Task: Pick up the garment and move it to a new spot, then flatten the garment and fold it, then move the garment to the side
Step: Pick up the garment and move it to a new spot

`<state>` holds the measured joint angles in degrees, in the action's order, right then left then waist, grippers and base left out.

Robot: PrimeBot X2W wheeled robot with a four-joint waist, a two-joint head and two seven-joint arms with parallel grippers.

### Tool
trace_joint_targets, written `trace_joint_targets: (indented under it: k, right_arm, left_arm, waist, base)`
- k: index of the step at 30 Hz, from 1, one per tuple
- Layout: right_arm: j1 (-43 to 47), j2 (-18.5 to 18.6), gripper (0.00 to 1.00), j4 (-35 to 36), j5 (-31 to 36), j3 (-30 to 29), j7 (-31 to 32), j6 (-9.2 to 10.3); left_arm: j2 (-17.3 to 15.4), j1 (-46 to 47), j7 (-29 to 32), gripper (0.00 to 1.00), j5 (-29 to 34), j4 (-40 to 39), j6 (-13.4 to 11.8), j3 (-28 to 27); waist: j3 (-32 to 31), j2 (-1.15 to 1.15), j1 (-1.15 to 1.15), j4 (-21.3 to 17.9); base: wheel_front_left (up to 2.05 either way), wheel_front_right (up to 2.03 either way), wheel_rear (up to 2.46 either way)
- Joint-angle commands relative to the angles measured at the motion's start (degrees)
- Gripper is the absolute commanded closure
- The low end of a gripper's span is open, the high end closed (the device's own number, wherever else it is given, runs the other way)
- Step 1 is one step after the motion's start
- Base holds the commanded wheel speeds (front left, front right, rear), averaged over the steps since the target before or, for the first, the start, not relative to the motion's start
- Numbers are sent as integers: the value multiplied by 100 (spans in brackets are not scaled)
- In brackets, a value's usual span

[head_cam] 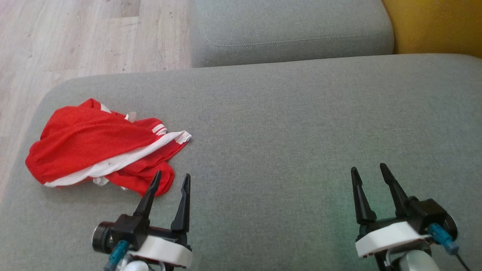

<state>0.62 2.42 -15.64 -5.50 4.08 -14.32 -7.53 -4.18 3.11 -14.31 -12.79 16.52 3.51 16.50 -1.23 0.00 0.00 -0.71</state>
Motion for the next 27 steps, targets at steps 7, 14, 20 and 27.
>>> trace_joint_targets:
  k: [7,14,20,27]
  right_arm:
    - [-275,45,0,264,-88,196,-68,4]
    - [-210,45,0,396,-214,345,-68,4]
    - [-160,45,0,475,-293,546,-68,4]
    - [-91,45,0,524,-354,749,-68,4]
  left_arm:
    - [90,221,-69,0,101,-106,100,-362]
    - [116,285,-69,0,141,-44,140,-478]
    - [120,275,-69,0,229,10,154,-666]
    - [123,188,-69,0,309,33,183,-784]
  waist:
    - [21,0,0,15]
    - [26,0,0,315]
    - [-30,0,0,724]
    - [-143,0,0,1261]
  base:
    - [0,0,0]
    - [0,0,0]
    - [0,0,0]
    - [0,0,0]
